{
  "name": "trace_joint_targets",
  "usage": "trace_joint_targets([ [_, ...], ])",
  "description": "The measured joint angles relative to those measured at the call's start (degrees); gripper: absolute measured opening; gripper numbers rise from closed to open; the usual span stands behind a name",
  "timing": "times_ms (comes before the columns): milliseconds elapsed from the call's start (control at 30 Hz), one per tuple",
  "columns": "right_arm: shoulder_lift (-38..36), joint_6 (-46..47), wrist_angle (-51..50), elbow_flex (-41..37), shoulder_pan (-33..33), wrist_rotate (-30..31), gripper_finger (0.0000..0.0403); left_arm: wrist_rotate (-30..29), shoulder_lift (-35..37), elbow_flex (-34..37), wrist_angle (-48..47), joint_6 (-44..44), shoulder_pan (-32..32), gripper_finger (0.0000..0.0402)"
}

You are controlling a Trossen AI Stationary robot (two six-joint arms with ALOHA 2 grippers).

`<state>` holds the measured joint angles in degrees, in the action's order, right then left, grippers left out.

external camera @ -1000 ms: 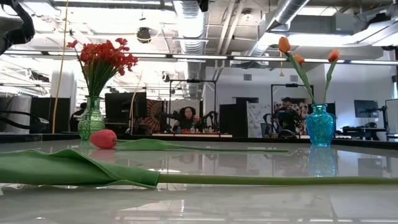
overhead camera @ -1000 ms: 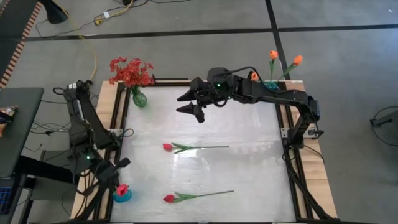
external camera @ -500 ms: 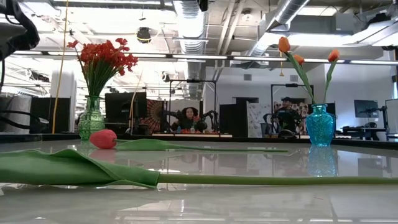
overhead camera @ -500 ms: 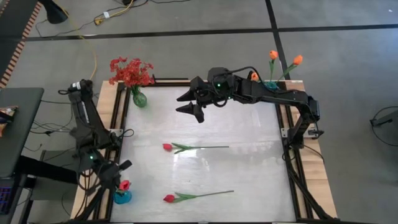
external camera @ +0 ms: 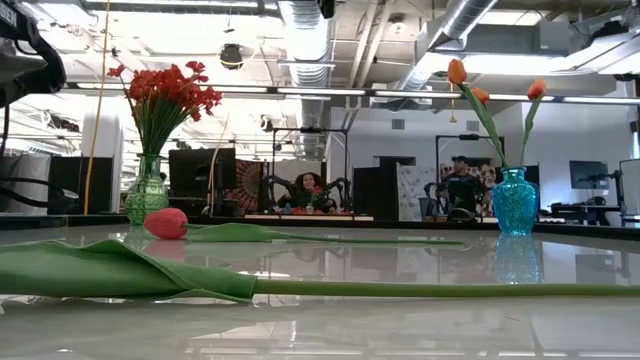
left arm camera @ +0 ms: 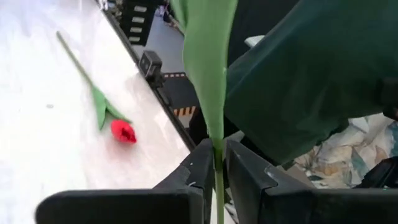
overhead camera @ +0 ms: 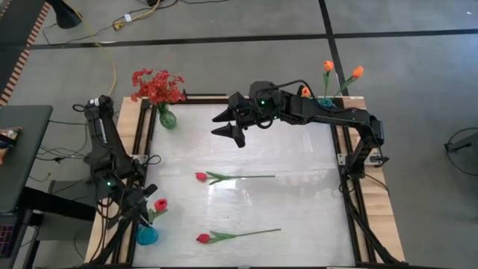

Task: Sort flowers into vase by color
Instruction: Put the top center pink tulip into the bottom blue vase

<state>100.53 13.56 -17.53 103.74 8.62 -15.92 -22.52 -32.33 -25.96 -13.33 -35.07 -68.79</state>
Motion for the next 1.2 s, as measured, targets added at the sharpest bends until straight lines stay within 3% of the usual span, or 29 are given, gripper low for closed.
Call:
trace_joint_targets([
  [800,0.0,-0.02,-0.18,0.02,1.48,-0.14,0.0265,2.01,4.01,0.0,-5.49,-5.13,-0.02,0.0155],
  [1200,0.0,-2.01,-0.18,0.0,2.14,-0.37,0.0265,13.75,4.01,0.0,-10.14,-13.02,-0.01,0.02],
])
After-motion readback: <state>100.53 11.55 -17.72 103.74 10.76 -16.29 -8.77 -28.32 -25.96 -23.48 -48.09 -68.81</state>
